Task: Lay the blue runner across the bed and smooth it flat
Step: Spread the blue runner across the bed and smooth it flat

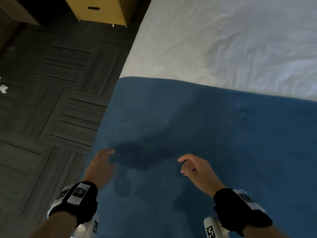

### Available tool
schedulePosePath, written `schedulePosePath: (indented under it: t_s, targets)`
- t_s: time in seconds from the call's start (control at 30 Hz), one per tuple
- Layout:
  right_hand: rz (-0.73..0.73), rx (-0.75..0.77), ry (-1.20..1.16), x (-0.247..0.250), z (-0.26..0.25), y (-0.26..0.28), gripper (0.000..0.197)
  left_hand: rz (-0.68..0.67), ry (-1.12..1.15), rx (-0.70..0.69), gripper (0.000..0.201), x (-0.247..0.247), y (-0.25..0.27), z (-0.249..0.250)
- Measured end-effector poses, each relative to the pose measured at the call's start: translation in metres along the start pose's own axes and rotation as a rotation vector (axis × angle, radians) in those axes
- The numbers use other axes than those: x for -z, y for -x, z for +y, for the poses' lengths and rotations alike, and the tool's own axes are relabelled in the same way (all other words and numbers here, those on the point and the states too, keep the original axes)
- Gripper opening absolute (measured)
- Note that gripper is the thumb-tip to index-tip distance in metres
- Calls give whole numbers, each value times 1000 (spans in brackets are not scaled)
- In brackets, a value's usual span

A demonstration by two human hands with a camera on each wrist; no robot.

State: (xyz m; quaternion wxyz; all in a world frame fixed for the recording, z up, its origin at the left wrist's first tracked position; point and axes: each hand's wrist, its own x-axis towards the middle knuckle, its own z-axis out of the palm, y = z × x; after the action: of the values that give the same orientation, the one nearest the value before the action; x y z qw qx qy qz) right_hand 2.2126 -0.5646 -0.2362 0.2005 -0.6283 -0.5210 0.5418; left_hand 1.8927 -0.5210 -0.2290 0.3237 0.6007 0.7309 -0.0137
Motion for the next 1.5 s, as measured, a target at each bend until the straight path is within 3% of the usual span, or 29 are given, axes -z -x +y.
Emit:
schedulePosePath:
  t_s: [0.3, 0.57, 0.7, 0.77, 0.83, 0.93, 1.03, 1.17, 1.27, 1.37, 1.43, 1.5]
  targets:
    - [-114, -53, 64, -106, -15, 41, 26, -6, 125, 20, 38, 7, 75, -116]
    - [46, -130, 25, -229, -51, 71, 30, -189, 228, 91, 22, 28, 96, -216]
    - [123, -77, 175, -303, -66, 88, 22, -288, 113, -7, 24, 40, 104, -257]
    - [70, -19, 365, -333, -71, 94, 32, -329, 6, -87, 36, 37, 106, -270]
    - [-5, 23, 597, -354, -74, 93, 46, -358, -88, -166, 48, 28, 106, -272]
    - [17, 56, 797, -367, -80, 86, 46, -305, -254, -285, 52, 8, 103, -265]
    - [45, 101, 904, -369, -86, 79, 39, -203, -418, -381, 42, 1, 99, -253]
    - [10, 222, 936, -367, -93, 77, 28, -131, -624, -624, 41, 11, 95, -245]
    - [-65, 248, 938, -368, -99, 76, 28, -163, -673, -702, 42, 28, 84, -247]
    - [-155, 204, 945, -372, -103, 74, 28, -275, -780, -682, 38, 37, 83, -236]
    - [-152, 158, 907, -367, -106, 72, 21, -407, -823, -553, 27, 38, 79, -224]
    - [-186, 82, 756, -356, -107, 69, 6, -544, -824, -413, 31, 38, 68, -219]
